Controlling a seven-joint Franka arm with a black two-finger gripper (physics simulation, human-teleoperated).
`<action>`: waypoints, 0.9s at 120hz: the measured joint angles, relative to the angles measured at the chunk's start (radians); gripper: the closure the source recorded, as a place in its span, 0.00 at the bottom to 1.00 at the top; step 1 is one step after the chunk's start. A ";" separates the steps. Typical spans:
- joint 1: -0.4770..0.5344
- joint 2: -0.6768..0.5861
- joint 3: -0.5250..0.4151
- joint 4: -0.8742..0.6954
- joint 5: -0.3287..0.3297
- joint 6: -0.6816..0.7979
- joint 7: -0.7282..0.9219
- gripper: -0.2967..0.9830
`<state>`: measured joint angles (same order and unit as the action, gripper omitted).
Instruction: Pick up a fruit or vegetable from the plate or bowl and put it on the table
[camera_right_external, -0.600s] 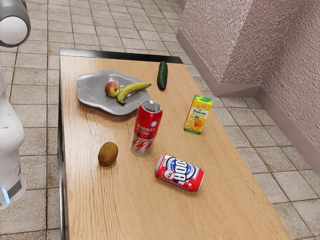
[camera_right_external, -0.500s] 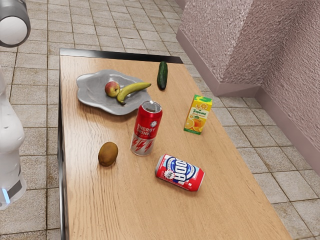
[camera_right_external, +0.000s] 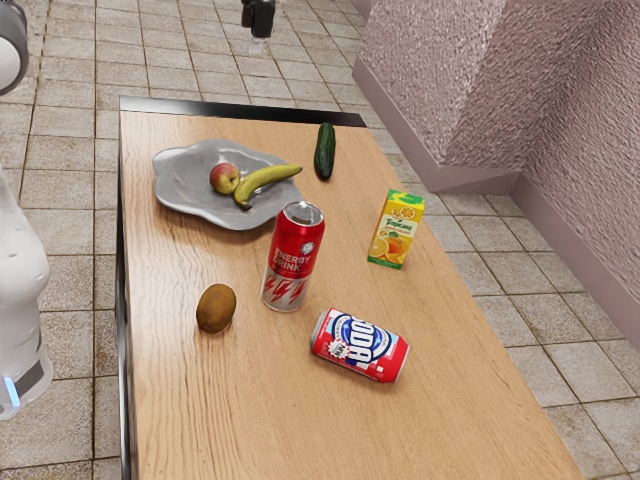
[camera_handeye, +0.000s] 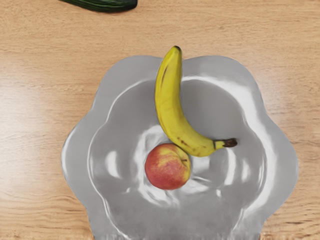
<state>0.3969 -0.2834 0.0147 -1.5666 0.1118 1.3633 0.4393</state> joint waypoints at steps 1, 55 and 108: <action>0.000 -0.015 -0.002 -0.024 -0.002 0.007 -0.001 0.25; 0.006 -0.017 0.002 -0.519 -0.102 0.438 -0.047 0.25; 0.004 0.106 0.039 -0.596 -0.124 0.627 -0.070 0.25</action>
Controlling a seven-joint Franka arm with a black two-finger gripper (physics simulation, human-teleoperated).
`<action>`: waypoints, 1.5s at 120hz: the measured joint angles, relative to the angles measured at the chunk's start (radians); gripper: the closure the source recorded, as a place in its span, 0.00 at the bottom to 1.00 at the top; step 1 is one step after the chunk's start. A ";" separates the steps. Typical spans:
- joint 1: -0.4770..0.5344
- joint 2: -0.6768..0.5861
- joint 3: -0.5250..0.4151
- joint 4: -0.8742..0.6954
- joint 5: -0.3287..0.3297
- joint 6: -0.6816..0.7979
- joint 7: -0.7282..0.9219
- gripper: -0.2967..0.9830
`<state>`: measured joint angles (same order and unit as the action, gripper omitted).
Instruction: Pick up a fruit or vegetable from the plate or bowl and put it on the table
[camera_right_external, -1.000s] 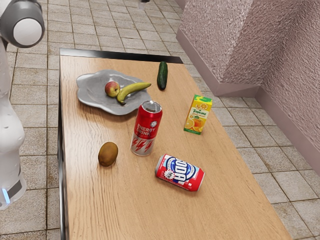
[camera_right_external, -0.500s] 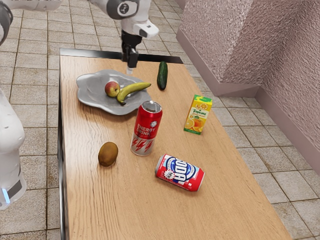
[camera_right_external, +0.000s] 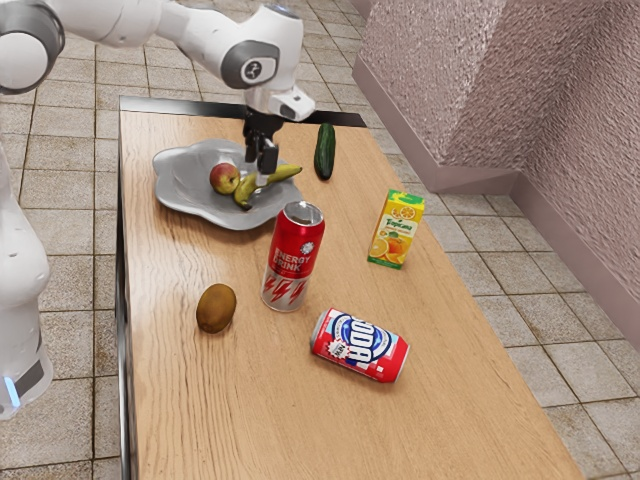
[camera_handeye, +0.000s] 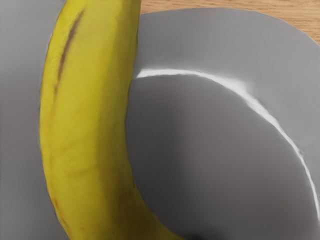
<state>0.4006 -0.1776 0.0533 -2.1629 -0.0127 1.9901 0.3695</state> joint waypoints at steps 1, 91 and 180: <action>0.000 0.000 0.001 0.000 0.000 0.001 0.000 0.25; 0.002 0.106 0.025 0.016 -0.021 0.084 -0.011 0.29; 0.001 0.074 0.025 0.127 -0.008 0.024 -0.042 0.61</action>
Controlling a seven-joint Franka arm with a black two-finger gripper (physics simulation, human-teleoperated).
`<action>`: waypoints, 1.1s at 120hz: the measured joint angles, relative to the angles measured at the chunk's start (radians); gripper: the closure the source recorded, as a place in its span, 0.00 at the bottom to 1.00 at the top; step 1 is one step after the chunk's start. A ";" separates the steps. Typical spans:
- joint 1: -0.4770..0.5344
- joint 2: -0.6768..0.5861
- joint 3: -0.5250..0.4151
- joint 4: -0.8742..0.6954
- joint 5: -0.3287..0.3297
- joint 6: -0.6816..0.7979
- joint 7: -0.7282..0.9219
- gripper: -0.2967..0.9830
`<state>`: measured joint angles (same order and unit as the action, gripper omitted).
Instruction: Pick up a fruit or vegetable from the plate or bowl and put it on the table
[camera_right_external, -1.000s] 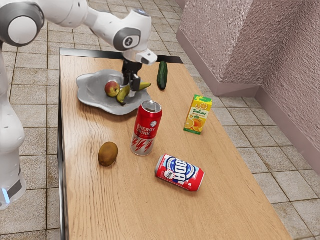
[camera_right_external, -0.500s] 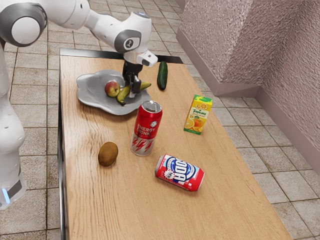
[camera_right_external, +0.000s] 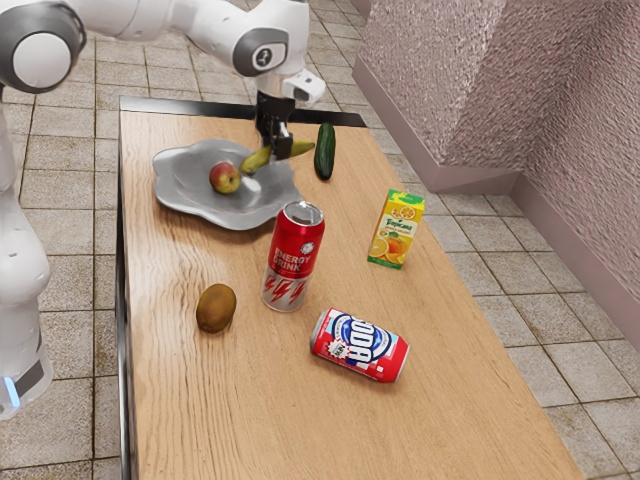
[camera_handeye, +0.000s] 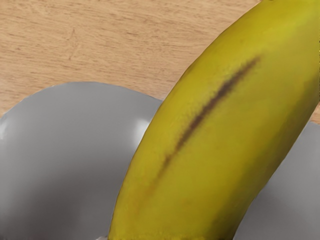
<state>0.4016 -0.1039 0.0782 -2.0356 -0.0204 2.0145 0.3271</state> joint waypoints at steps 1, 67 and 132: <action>0.000 -0.001 0.000 0.005 0.000 -0.003 0.000 0.61; -0.016 -0.064 -0.276 0.272 0.015 -0.207 -0.030 0.61; -0.043 -0.036 -0.759 0.357 0.010 -0.260 -0.148 0.61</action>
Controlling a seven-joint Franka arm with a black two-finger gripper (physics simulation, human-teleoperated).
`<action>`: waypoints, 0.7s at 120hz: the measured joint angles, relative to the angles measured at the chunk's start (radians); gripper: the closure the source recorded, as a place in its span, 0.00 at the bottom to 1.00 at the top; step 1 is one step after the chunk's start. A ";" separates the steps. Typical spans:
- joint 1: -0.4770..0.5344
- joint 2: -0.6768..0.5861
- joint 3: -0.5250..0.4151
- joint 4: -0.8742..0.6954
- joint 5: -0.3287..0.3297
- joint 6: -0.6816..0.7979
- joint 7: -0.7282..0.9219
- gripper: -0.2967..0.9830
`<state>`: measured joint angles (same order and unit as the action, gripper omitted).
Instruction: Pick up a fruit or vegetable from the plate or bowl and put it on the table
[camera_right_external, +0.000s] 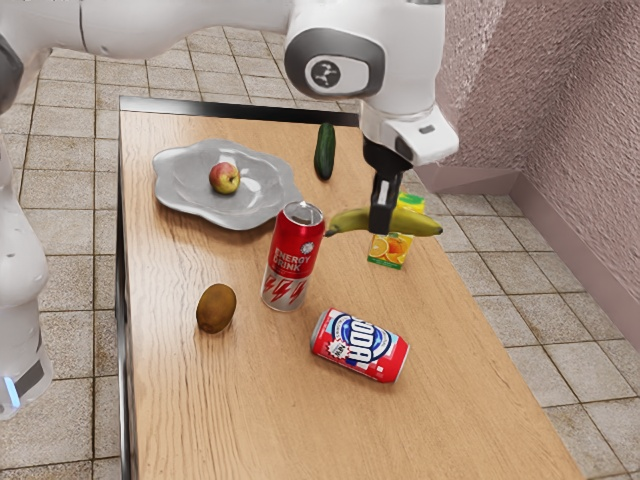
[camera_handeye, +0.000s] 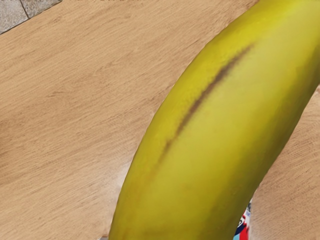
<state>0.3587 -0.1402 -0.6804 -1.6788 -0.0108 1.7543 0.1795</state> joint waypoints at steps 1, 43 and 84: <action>-0.005 0.004 -0.002 0.000 0.000 0.000 -0.003 0.61; -0.272 0.267 0.077 0.114 0.055 0.004 -0.101 0.61; -0.689 0.378 0.361 0.168 0.065 0.002 -0.180 0.61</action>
<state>-0.3302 0.2376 -0.3195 -1.5108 0.0547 1.7561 -0.0006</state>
